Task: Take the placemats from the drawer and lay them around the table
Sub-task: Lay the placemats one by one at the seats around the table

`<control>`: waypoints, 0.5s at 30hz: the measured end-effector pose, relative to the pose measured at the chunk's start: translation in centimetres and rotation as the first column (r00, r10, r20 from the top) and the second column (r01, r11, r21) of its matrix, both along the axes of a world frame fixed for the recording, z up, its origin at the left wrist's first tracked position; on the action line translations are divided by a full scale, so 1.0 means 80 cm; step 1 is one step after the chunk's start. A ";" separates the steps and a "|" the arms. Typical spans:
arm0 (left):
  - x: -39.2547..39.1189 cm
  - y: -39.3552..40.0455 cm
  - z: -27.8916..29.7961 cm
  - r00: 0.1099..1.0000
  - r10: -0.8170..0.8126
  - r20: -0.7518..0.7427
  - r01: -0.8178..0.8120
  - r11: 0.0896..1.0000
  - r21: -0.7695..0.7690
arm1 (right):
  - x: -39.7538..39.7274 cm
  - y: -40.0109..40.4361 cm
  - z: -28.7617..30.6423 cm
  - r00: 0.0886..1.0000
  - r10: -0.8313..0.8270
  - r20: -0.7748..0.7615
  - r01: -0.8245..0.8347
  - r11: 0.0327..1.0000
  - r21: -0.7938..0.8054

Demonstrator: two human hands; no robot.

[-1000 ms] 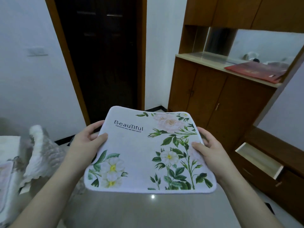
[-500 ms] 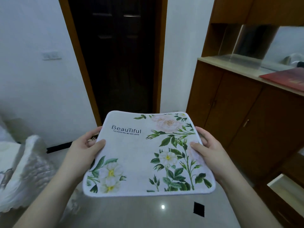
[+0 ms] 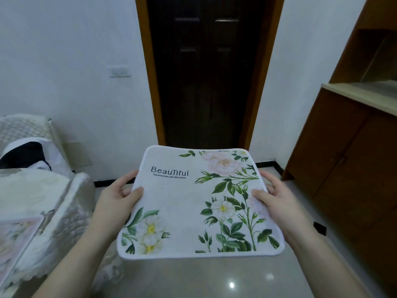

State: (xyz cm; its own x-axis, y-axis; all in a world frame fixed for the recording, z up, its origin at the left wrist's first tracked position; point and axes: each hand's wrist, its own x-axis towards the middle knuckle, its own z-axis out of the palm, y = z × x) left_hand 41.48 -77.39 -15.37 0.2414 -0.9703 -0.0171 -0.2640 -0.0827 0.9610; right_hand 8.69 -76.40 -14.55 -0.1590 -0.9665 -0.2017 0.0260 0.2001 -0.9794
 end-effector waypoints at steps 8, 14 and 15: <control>0.097 -0.103 -0.019 0.994 0.097 -0.057 -0.098 0.995 -0.023 | 0.094 -0.146 0.001 0.991 0.096 -0.088 -0.095 0.995 0.016; 0.173 -0.182 -0.009 0.994 0.111 -0.018 -0.112 0.993 -0.038 | 0.170 -0.233 0.000 0.990 0.118 -0.072 -0.117 0.993 0.012; 0.183 -0.194 -0.011 0.993 0.115 -0.024 -0.116 0.992 -0.039 | 0.179 -0.246 -0.002 0.990 0.120 -0.077 -0.120 0.993 0.008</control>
State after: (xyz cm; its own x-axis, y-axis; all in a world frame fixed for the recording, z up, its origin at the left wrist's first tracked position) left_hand 56.11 -92.92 -16.22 0.3520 -0.9359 0.0147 -0.2344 -0.0729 0.9694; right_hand 22.98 -96.09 -14.69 -0.0575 -0.9789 -0.1963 -0.0744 0.2003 -0.9769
